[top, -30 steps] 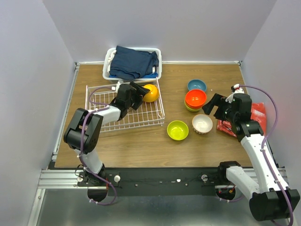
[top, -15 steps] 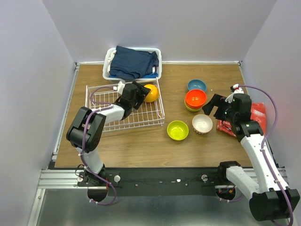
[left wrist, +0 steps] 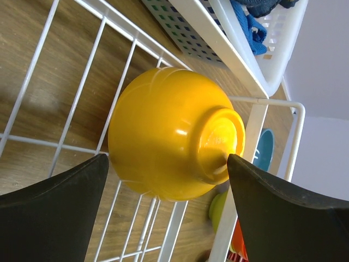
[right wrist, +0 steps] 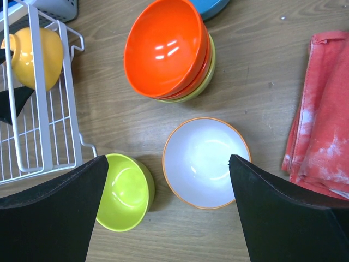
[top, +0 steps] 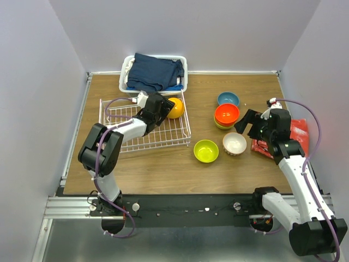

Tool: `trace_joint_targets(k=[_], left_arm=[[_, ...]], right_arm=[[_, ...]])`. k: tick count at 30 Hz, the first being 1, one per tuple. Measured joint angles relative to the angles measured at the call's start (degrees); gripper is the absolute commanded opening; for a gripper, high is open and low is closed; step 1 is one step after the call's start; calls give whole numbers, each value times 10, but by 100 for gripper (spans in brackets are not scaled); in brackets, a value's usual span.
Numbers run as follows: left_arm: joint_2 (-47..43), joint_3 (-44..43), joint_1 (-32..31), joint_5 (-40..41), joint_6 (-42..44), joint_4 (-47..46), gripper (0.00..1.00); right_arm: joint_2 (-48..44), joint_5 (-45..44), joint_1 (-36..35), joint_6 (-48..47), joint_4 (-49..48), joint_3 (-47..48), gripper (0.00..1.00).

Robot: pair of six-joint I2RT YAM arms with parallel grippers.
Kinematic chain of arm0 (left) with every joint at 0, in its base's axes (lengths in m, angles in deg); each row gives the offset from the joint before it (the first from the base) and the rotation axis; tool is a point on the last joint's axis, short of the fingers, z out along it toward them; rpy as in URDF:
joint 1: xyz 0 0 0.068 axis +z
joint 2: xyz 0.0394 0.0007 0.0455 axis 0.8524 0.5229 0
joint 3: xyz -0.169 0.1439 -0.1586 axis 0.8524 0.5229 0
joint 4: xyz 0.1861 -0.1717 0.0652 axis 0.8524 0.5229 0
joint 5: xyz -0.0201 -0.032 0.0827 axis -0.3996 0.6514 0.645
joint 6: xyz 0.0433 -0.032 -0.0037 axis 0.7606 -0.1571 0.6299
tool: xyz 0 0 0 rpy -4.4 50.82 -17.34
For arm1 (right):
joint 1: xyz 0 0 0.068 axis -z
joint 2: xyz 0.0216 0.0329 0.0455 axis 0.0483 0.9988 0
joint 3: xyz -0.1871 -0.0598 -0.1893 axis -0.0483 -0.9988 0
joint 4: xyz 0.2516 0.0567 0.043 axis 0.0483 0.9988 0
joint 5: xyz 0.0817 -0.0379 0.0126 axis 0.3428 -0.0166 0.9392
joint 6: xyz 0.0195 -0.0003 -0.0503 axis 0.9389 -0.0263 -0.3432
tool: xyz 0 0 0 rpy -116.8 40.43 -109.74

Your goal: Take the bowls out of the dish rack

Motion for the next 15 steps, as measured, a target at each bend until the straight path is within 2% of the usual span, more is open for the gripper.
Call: trace_joint_targets(k=[8,15], left_arm=[[1,-34,-8,16,-3,68,99],[8,-28,-9,16,-22,45,99]], right_arm=[[1,0,0,-3,-3,0,100],[1,0,0,-4,-8,-6,100]])
